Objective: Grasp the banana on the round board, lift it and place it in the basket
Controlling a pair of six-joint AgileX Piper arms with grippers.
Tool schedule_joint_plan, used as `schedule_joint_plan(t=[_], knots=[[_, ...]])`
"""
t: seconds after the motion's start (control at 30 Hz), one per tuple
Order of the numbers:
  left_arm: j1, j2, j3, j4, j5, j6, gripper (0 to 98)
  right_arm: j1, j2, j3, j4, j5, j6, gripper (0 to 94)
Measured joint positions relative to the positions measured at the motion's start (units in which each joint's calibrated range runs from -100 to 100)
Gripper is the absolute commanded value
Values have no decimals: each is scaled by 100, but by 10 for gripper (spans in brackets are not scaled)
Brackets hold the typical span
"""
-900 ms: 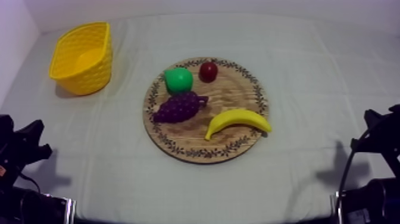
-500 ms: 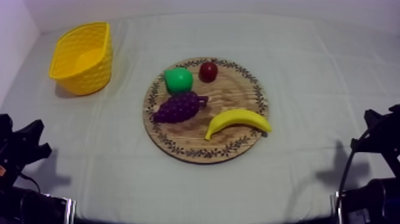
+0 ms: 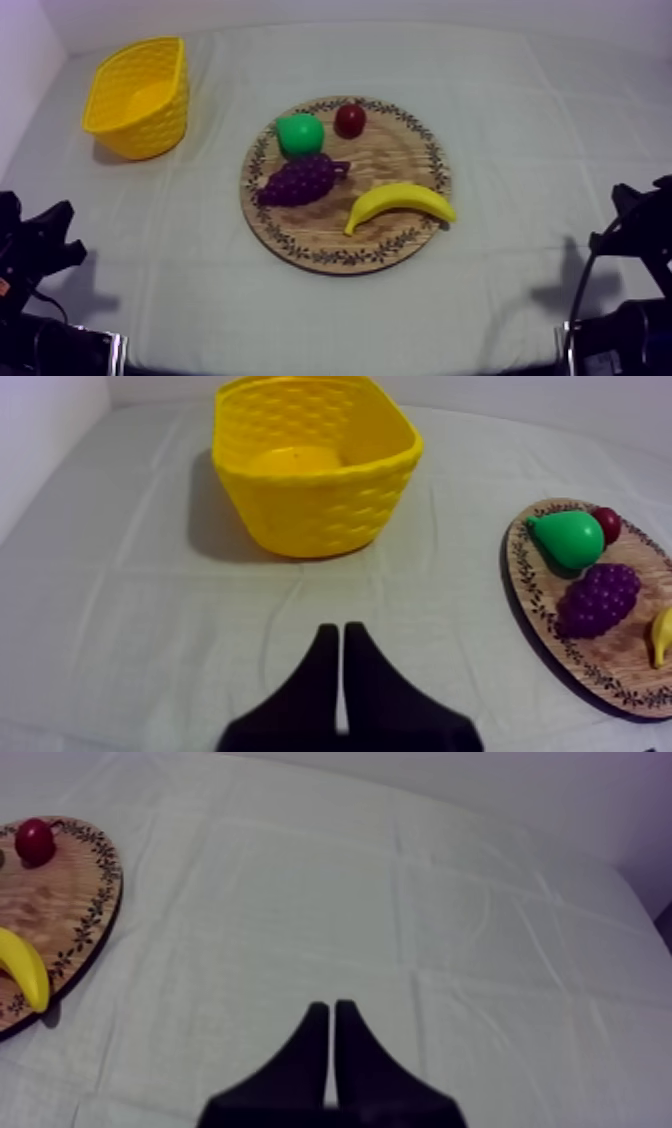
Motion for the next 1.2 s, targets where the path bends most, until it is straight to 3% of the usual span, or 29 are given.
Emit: schedule_joint_plan(t=[0.4, 0.63, 0.8, 1.03, 1.2], knots=[[0, 0, 15, 6, -22, 98, 5, 0, 0, 0, 0, 0, 0, 3], [96, 311, 82, 5, -829, 305, 1, 0, 0, 0, 0, 0, 0, 3], [204, 942, -376, -3, -1314, 162, 1, 0, 0, 0, 0, 7, 0, 3], [478, 2244, -1696, -149, -1283, -137, 1, 0, 0, 0, 0, 7, -9, 3], [864, 3338, -2931, -453, -914, -156, 3, 0, 0, 0, 0, 7, -2, 3]])
